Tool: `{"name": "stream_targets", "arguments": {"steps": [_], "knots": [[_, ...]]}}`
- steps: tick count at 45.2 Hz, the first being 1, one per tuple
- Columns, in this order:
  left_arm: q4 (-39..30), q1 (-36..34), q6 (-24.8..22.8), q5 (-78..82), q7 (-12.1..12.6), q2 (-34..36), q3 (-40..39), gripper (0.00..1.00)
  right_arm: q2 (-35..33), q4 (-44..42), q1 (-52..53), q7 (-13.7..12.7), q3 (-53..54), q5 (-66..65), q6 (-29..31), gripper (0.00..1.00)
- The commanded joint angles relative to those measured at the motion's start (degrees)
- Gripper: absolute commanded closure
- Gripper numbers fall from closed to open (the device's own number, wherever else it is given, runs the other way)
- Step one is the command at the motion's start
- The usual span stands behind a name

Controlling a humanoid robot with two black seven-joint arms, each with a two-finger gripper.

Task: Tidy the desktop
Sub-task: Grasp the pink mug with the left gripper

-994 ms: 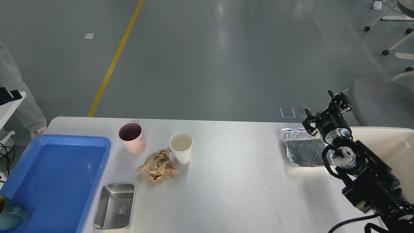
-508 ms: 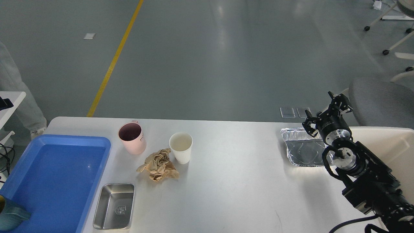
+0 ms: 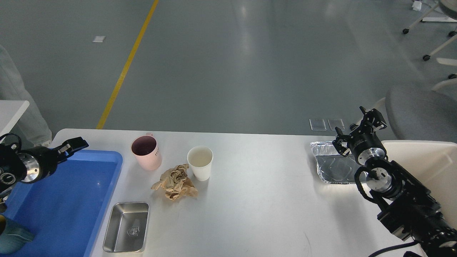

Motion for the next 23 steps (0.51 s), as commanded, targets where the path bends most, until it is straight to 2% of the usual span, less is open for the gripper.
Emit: {"name": "stream_targets", "arguments": {"steps": [1, 14, 23], "knots": [[7.39, -5.27, 0.97, 0.07, -0.09, -7.63, 4.32, 0.19, -0.04, -0.16, -0.14, 0.00, -0.73, 0.01, -0.08, 0.00], [16.00, -14.15, 2.99, -0.11, 0.09, -17.03, 13.11, 0.19, 0.13, -0.34, -0.14, 0.00, -1.17, -0.08, -0.08, 0.00], [20.14, -15.30, 3.26, -0.11, 0.00, -21.96, 15.57, 0.28, 0.13, -0.25, -0.14, 0.00, -1.17, -0.08, -0.17, 0.00]]}}
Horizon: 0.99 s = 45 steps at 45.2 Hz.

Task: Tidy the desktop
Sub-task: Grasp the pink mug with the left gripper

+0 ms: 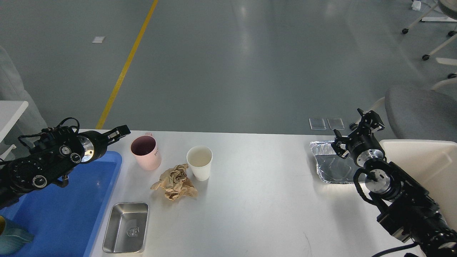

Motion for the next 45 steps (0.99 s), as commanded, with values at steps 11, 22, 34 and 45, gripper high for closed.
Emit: {"name": "stream_targets", "arguments": {"steps": [11, 22, 34, 45], "knots": [[7.11, -0.29, 0.27, -0.05, 0.46, -8.18, 2.07, 0.42, -0.14, 0.08, -0.08, 0.00, 0.00, 0.00, -0.02, 0.00], [8.08, -0.20, 0.10, -0.23, 0.99, -10.03, 2.07, 0.55, -0.23, 0.08, -0.17, 0.00, 0.00, 0.00, -0.02, 0.00], [8.08, -0.12, -0.52, -0.84, 3.45, -10.03, 2.07, 0.76, -0.40, -0.10, -0.17, 0.00, -0.09, 0.00, -0.02, 0.00], [8.08, -0.20, -3.59, -0.93, 3.80, -9.86, 1.98, 0.99, -0.40, -0.10, -0.17, 0.00, -0.09, 0.00, -0.02, 0.00]]}}
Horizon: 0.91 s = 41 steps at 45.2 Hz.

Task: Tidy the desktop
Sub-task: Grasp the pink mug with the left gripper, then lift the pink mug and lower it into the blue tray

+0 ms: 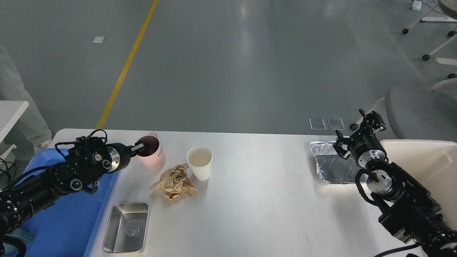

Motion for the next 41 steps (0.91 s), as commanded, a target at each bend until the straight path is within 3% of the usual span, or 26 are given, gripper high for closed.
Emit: {"name": "stream_targets", "arguments": {"steps": [1, 15, 28, 41], "knots": [[-0.01, -0.16, -2.02, -0.05, 0.19, 0.19, -0.09, 1.00, 0.01, 0.09, 0.00, 0.00, 0.00, 0.00, 0.00, 0.00], [-0.88, -0.25, -3.16, -0.05, 0.10, 2.03, -0.17, 1.00, 0.18, 0.26, -0.26, 0.00, 0.00, 0.00, 0.00, 0.00], [-11.25, -1.92, -11.42, -1.19, -1.39, 16.53, -3.25, 1.00, 0.18, 0.26, -0.17, 0.00, 0.00, 0.00, 0.00, 0.00], [-24.70, -1.57, -22.49, -2.68, -7.45, 34.90, -9.22, 1.00, 0.18, 0.35, -0.08, 0.00, 0.00, 0.00, 0.00, 0.00]]}}
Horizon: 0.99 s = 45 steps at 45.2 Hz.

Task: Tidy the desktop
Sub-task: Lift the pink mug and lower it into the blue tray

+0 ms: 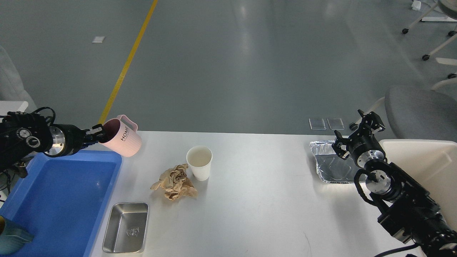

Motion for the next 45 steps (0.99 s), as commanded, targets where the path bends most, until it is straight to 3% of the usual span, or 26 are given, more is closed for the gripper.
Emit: {"name": "stream_targets", "arguments": {"steps": [1, 11, 19, 38, 45], "knots": [[-6.90, 0.43, -4.70, -0.65, -2.38, 8.64, -2.53, 1.00, -0.01, 0.04, 0.00, 0.00, 0.01, -0.03, 0.00, 0.00], [-10.43, 0.79, -9.36, -2.50, -4.14, 19.72, -3.76, 1.00, 0.08, 0.04, 0.08, 0.00, 0.01, -0.03, 0.00, 0.00], [-10.60, 1.05, -10.68, -2.67, -4.93, 24.12, -2.97, 1.00, 0.08, 0.04, 0.00, 0.00, 0.01, -0.03, 0.00, 0.00], [-10.43, 8.51, -9.98, -1.71, -5.37, 26.76, -1.66, 1.00, 0.08, 0.04, 0.08, -0.09, 0.01, -0.03, 0.00, 0.00], [-9.99, 13.52, -7.44, 2.42, -5.37, 25.71, -1.74, 1.00, 0.08, 0.04, 0.08, 0.00, 0.01, -0.03, 0.00, 0.00]]}}
